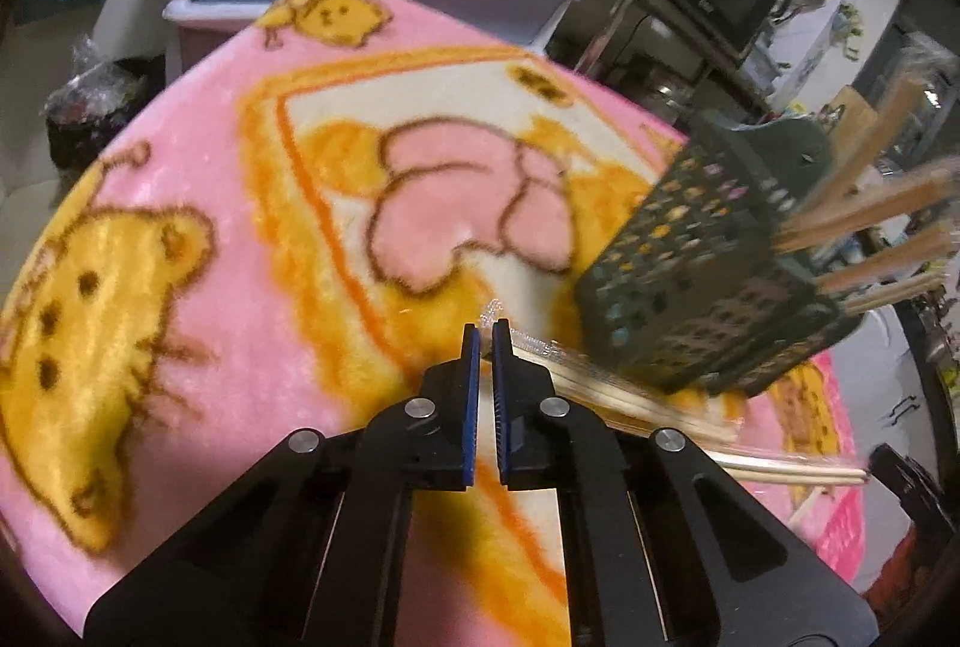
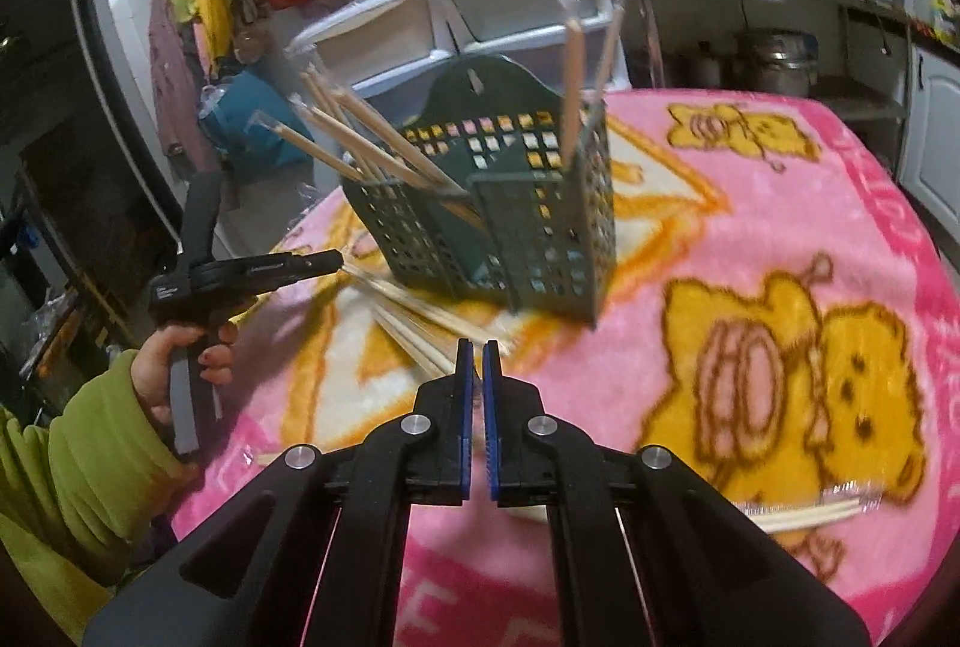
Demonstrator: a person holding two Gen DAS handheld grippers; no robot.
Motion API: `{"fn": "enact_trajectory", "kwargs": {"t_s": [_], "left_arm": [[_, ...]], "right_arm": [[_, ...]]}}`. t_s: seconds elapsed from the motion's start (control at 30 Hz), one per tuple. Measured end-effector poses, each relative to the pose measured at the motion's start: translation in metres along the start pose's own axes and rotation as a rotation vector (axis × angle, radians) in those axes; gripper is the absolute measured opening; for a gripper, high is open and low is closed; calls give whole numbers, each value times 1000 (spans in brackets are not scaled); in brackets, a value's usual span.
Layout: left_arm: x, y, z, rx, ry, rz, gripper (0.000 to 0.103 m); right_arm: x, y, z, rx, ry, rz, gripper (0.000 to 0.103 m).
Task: Organize utensils
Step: 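Close the left tool on a wrapped chopstick pair while the right tool grasps another pair, then raise both tools' chopsticks and lower them into the green caddy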
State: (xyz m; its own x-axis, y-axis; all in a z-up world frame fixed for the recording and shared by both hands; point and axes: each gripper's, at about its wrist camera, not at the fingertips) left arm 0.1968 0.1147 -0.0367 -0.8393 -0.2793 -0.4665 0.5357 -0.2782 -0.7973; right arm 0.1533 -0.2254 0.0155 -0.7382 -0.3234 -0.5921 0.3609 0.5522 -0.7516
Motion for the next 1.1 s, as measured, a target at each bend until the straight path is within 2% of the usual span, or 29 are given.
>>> {"fn": "enact_trajectory", "kwargs": {"t_s": [0.23,0.57,1.1], "left_arm": [[6,-54,39,58,99,103,2],[12,-104,94,152,239,189,2],[11,-141,154,277,400,243,2]], "right_arm": [[-18,-10,-16,7,-57,42,3],[-41,-33,-35,0,-117,125,3],[-61,-80,-45,10,-169,266,3]]}}
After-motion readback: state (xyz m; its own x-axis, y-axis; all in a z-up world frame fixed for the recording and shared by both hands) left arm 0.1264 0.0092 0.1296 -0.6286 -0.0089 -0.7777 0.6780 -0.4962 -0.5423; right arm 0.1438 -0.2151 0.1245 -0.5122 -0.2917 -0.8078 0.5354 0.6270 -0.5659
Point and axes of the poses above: each gripper's, at about its wrist camera, not at the fingertips, and y roughly the way its jaws point, z to its right, x to its underside, and after that the axes turned 14 degrees about -z, right-handed
